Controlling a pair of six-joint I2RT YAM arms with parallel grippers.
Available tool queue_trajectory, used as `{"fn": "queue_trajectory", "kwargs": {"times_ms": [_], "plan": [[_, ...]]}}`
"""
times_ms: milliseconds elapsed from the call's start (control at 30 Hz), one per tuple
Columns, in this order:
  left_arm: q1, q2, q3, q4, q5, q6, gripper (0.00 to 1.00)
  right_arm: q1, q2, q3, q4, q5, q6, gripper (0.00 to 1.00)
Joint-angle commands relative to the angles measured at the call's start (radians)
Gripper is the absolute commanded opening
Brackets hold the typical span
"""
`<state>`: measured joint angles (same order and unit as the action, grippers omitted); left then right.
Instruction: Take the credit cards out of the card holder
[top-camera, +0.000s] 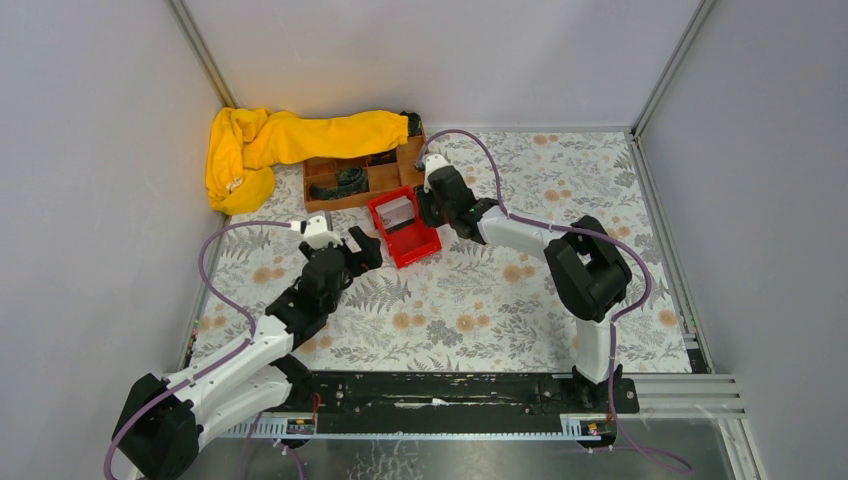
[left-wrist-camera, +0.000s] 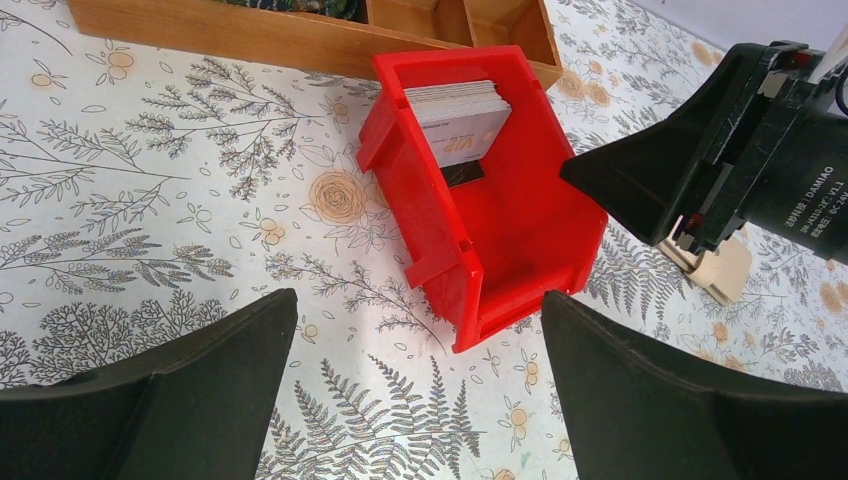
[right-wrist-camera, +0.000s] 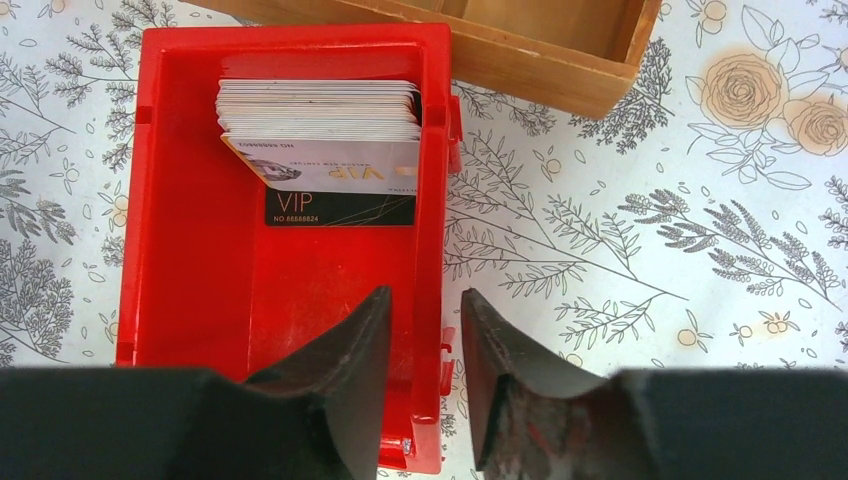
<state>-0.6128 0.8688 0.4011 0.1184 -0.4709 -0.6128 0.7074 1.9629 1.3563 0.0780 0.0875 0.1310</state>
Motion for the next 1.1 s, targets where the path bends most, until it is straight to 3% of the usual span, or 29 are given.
{"fn": "queue_trajectory", "kwargs": {"times_ms": [0,267,433,567,700,833,900,1033,1067], "plan": [[-0.005,-0.01,-0.009,0.023,-0.012,-0.002,1.0,0.012,-0.058,0.006,0.06,0.02,-0.013,0.42],[-0.004,-0.017,-0.003,0.018,-0.01,-0.002,1.0,0.01,-0.112,-0.033,0.078,0.06,-0.016,0.66],[-0.005,-0.009,0.0,0.042,0.031,0.013,1.0,0.007,-0.217,-0.112,0.113,0.192,-0.04,0.82],[-0.005,-0.006,0.001,0.064,0.074,0.012,1.0,-0.086,-0.321,-0.174,0.075,0.207,0.02,0.99],[-0.012,0.02,0.012,0.087,0.119,0.009,1.0,-0.271,-0.41,-0.275,0.071,0.067,0.132,0.99],[-0.056,0.066,0.031,0.115,0.128,0.016,1.0,-0.348,-0.453,-0.345,0.042,0.16,0.129,0.99],[-0.084,0.094,0.046,0.138,0.12,0.018,1.0,-0.363,-0.439,-0.343,0.004,0.172,0.131,0.81],[-0.135,0.155,0.081,0.172,0.106,0.019,1.0,-0.37,-0.38,-0.315,-0.047,0.161,0.131,0.24],[-0.147,0.168,0.091,0.173,0.099,0.02,1.0,-0.37,-0.366,-0.314,-0.045,0.158,0.134,0.15]]}}
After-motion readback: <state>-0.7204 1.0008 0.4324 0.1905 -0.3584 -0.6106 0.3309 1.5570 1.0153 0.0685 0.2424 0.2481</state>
